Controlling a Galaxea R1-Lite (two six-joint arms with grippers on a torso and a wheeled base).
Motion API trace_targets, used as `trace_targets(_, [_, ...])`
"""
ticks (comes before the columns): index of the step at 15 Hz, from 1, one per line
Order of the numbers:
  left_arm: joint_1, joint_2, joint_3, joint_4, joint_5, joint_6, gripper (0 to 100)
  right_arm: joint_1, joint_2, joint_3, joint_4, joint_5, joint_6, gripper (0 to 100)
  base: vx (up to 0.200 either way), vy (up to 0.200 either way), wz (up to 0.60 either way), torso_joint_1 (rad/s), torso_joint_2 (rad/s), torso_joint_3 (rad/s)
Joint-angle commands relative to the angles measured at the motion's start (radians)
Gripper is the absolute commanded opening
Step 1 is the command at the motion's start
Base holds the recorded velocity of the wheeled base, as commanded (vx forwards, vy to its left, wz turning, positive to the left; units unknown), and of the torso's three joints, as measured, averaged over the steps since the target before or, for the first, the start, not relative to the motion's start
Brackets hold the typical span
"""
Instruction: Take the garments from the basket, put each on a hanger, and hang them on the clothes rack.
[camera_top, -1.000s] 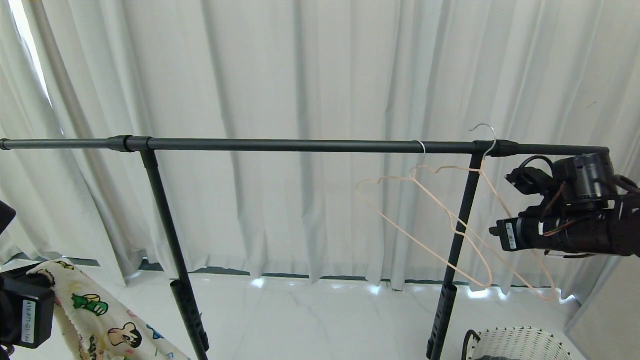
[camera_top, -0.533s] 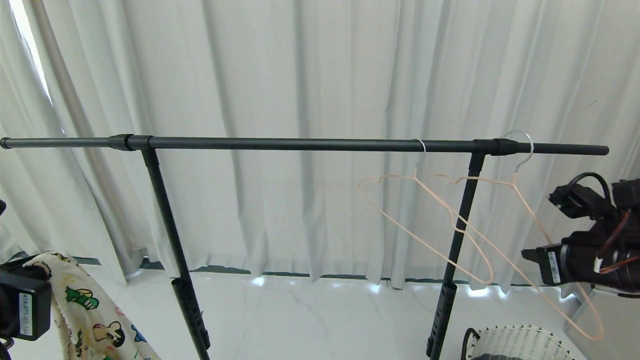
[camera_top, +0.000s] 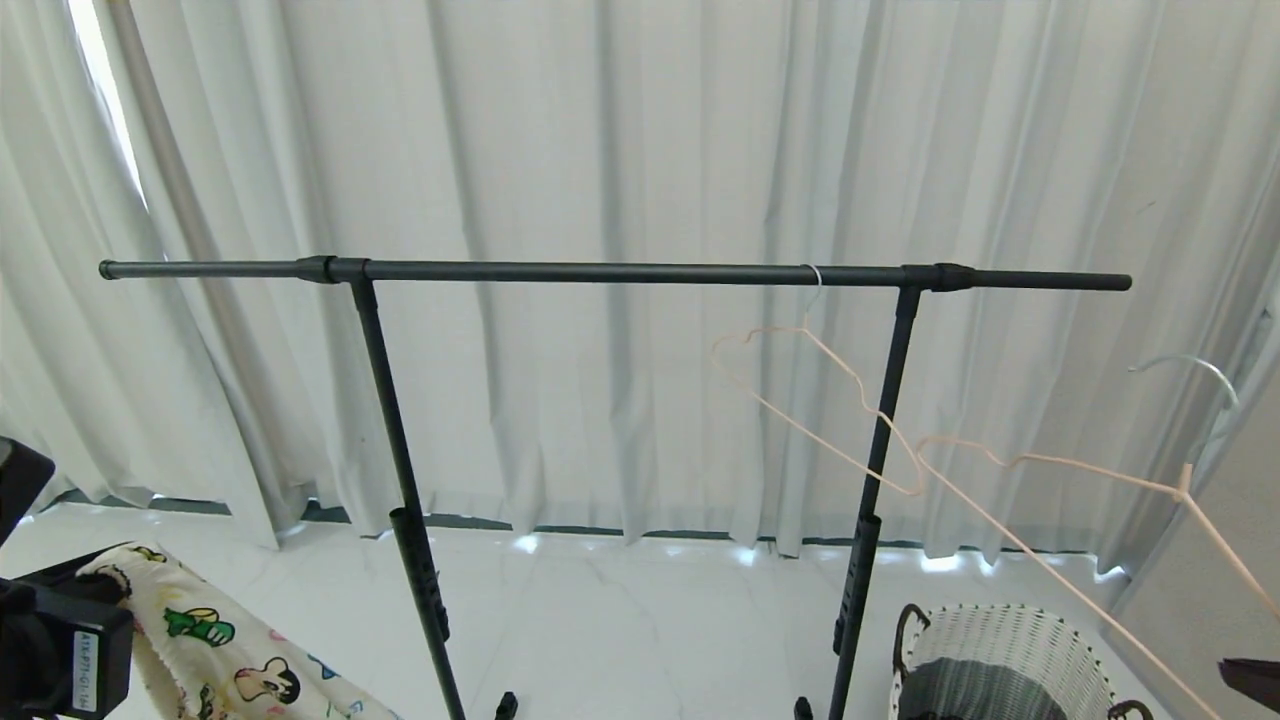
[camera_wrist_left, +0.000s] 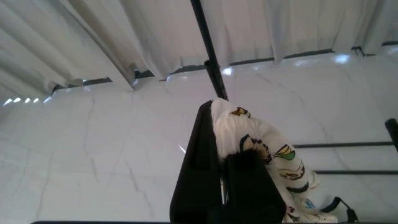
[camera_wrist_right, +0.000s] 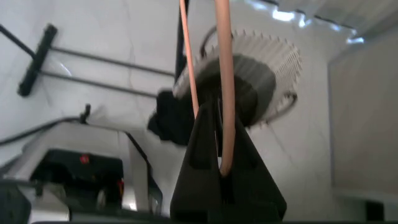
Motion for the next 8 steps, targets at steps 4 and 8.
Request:
trace_targets(4, [0.001, 0.002, 0.017, -0.002, -0.049, 0.005, 0, -0.001, -0.242, 0.000, 0.123, -0.039, -0.026, 0, -0.200, 0.000, 0.00, 0.001, 0.00, 0.001])
trace_targets(8, [0.001, -0.001, 0.036, -0.002, -0.049, 0.005, 0, -0.001, -0.246, -0.001, 0.123, -0.039, -0.029, 0, -0.200, 0.000, 0.00, 0.001, 0.00, 0.005])
